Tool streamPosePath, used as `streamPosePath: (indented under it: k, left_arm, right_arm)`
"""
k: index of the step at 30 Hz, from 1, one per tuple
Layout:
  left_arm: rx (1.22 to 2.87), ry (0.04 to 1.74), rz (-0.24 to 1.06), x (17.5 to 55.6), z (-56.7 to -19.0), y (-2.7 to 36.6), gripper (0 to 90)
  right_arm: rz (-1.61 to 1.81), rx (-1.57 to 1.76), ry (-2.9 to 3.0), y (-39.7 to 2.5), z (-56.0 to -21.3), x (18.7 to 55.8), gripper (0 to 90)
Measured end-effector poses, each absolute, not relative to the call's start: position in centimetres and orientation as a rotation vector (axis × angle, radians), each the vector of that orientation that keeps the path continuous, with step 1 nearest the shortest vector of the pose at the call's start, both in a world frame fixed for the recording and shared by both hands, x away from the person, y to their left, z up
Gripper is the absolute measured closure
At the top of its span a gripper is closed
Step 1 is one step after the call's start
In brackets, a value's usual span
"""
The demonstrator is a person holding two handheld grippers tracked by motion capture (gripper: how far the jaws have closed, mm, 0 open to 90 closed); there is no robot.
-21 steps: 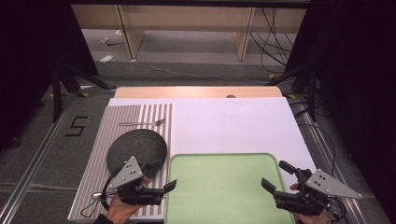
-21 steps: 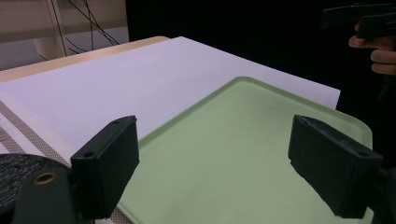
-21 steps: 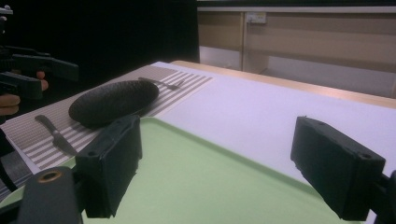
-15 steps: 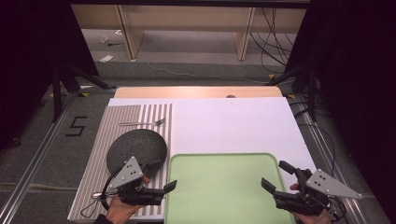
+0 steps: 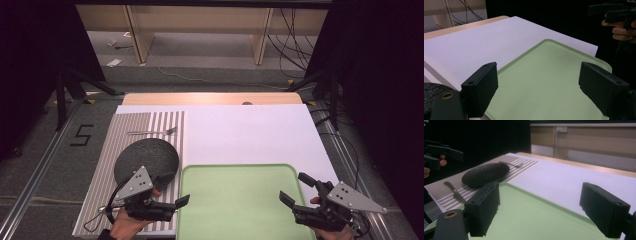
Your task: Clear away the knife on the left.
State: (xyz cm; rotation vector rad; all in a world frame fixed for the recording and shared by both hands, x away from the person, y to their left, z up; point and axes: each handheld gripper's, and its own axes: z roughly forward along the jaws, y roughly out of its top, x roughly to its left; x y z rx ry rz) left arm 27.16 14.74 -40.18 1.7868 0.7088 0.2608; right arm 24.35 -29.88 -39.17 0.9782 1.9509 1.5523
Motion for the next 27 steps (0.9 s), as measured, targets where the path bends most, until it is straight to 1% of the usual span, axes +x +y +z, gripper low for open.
streamPosePath:
  k: [8, 21, 23, 27]
  left_arm:
    - [1.906, 0.73, 0.211, 27.7, -40.0, 15.1, 15.6]
    - [2.021, 0.757, 0.14, 27.9, -39.7, 16.4, 15.7]
    - [2.035, 0.761, 0.143, 27.9, -39.7, 16.5, 15.7]
    - [2.118, 0.769, 0.172, 28.0, -39.8, 17.3, 16.0]
  right_arm:
    - [1.557, 0.977, 1.949, -29.9, -39.2, 24.4, 17.2]
    - [1.558, 0.977, 1.95, -29.9, -39.2, 24.4, 17.3]
    - [1.559, 0.978, 1.95, -29.9, -39.2, 24.4, 17.3]
    - [1.557, 0.98, 1.95, -29.8, -39.2, 24.3, 17.4]
